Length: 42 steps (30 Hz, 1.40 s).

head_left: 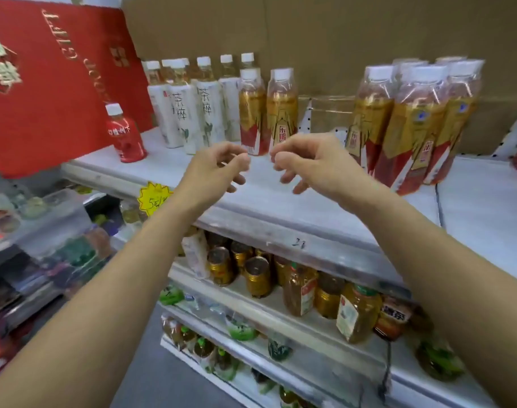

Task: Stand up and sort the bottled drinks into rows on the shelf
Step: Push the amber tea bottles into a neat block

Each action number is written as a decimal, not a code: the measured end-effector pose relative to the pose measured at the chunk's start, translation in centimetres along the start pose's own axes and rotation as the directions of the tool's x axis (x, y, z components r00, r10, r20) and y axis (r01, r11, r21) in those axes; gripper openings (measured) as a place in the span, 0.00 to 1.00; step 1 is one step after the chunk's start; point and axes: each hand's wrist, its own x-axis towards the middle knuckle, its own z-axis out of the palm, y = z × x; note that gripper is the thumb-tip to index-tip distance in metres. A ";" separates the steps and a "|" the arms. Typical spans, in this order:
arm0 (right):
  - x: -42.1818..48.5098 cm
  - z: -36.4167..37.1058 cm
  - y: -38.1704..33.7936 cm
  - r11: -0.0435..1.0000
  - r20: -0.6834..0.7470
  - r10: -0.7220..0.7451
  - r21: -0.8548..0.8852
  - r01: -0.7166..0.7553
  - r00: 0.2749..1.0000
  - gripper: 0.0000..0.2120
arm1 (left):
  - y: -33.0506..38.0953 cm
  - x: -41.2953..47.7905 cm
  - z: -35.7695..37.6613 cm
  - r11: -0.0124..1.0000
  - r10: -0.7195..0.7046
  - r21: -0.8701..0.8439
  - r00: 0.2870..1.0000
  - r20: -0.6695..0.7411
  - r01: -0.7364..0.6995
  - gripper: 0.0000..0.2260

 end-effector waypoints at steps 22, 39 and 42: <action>15.9 5.4 5.8 0.936 -0.498 0.324 0.045 -0.349 0.804 0.34 | -7.7 22.2 2.0 0.999 -0.051 0.006 0.981 0.185 0.051 0.34; -2.7 -0.2 2.4 0.944 -0.692 0.193 -0.063 -0.325 0.695 0.33 | -0.1 7.4 7.5 0.977 0.190 -0.164 0.895 0.405 -0.134 0.33; -3.9 -1.2 2.5 0.945 -0.714 0.180 -0.067 -0.321 0.677 0.36 | 1.5 5.6 9.1 0.972 0.208 -0.189 0.884 0.419 -0.139 0.33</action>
